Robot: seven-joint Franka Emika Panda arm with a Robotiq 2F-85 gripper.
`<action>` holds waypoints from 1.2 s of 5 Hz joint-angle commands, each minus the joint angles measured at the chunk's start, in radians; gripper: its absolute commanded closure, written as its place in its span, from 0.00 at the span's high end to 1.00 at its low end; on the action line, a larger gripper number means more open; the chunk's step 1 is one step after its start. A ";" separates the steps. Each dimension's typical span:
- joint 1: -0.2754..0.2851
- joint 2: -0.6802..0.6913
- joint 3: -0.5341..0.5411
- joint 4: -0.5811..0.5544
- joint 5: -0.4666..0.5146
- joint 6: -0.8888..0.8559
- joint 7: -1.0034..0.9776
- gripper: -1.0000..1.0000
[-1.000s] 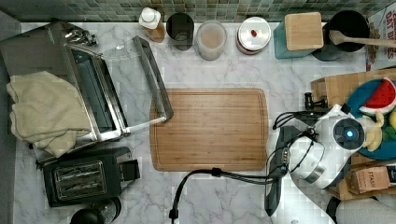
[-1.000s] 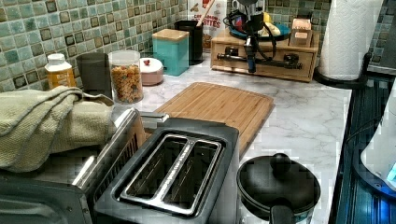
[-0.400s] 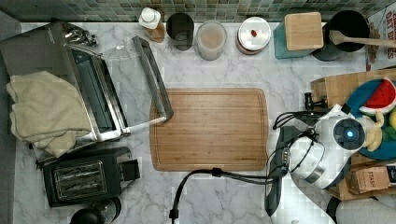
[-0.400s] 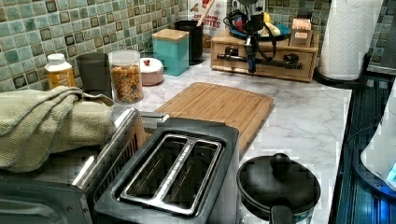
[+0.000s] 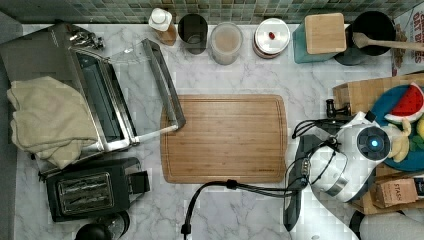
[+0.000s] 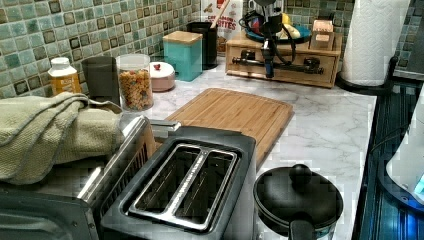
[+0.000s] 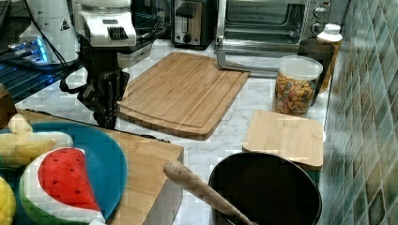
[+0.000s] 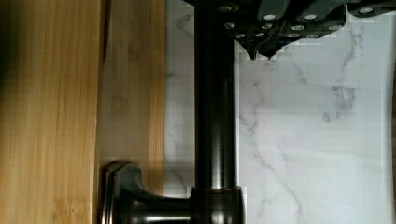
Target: Close the drawer.
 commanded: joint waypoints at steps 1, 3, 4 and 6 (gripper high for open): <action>-0.076 -0.021 -0.089 0.125 -0.017 0.077 0.038 0.00; -0.071 -0.020 -0.095 0.125 -0.014 0.077 0.036 0.00; -0.066 -0.020 -0.100 0.125 -0.011 0.077 0.035 0.00; -0.062 -0.019 -0.104 0.125 -0.009 0.077 0.033 0.00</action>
